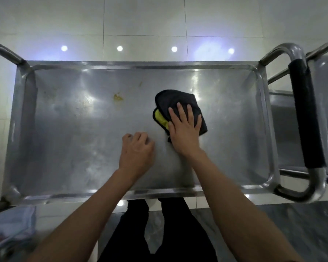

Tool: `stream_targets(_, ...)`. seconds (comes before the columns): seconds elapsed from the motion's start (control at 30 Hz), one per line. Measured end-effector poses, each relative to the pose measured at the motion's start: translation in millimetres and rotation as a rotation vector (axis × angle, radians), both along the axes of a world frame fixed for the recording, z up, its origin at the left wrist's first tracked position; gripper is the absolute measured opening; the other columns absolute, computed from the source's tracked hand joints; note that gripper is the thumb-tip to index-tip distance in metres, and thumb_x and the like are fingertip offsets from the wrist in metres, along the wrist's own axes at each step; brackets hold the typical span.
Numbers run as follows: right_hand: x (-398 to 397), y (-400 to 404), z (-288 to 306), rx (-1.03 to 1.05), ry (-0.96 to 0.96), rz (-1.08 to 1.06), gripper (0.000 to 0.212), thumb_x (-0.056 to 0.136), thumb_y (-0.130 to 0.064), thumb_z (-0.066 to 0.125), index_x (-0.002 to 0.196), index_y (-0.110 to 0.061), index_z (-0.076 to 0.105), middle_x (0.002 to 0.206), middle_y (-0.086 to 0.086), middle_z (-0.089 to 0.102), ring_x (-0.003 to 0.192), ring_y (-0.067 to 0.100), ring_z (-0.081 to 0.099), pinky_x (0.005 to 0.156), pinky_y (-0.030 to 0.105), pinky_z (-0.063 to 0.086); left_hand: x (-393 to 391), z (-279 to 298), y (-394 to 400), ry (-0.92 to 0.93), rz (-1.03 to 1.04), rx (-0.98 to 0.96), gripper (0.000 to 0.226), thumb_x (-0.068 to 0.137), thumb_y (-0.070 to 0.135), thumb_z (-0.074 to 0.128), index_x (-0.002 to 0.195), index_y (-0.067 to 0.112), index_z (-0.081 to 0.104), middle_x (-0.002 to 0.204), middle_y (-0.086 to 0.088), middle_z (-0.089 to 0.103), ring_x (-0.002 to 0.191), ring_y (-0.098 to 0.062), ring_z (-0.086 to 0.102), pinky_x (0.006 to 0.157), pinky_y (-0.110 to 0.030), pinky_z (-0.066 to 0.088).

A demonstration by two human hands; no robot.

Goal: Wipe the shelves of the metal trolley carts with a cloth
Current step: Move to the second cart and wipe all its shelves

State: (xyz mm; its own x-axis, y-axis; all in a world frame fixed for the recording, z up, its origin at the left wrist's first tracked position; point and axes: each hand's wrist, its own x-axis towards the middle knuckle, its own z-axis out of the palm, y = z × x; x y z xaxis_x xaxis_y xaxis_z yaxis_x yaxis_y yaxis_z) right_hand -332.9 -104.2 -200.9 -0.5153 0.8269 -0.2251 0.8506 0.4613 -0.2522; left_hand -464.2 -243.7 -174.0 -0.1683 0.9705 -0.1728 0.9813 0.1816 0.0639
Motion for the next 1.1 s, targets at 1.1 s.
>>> stream_targets(1.1,128,-138,6,-0.029,-0.021,-0.087,0.053,0.104,-0.046,0.02,0.156,-0.038,0.024,0.167,-0.009,0.01,0.155,0.019,-0.003,0.122,0.058,0.006,41,18,29,-0.049,0.026,-0.143,0.057,0.082,0.04,0.062,0.134,0.02,0.049,0.148,-0.009,0.035,0.141,-0.031,0.024,0.111,-0.06,0.021)
